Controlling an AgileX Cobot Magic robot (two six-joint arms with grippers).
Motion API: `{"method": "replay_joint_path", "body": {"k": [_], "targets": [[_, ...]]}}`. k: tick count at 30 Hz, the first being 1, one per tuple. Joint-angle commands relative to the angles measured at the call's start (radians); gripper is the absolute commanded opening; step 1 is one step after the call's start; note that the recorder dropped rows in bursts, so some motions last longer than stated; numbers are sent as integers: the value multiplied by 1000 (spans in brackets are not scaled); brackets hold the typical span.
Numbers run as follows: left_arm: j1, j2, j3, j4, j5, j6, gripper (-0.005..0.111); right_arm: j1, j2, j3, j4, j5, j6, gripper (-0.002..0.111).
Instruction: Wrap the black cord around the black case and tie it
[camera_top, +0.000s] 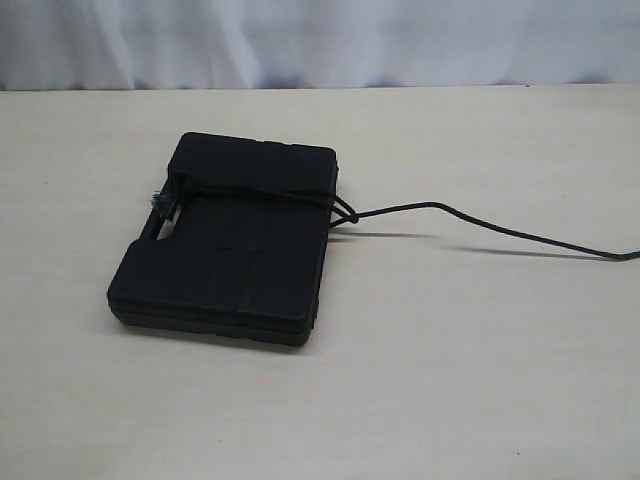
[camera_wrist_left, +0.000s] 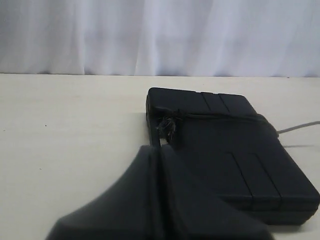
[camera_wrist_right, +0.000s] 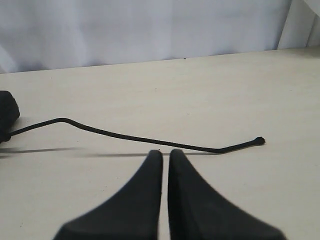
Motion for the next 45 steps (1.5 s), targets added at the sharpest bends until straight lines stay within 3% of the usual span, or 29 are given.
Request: {"method": "replay_joint_path", "body": {"k": [1, 18, 24, 31, 45], "targets": [[5, -4, 3, 6, -1, 1, 0, -7, -5, 2, 4, -3, 7, 4], [5, -4, 3, -46, -1, 1, 0, -11, -5, 2, -30, -3, 7, 4], [7, -4, 3, -46, -1, 1, 0, -81, -5, 2, -38, -3, 7, 4], [70, -4, 3, -46, 5, 1, 0, -93, -5, 2, -51, -3, 7, 4], [70, -4, 3, 60, 6, 1, 0, -93, -5, 2, -48, -3, 7, 4]]}}
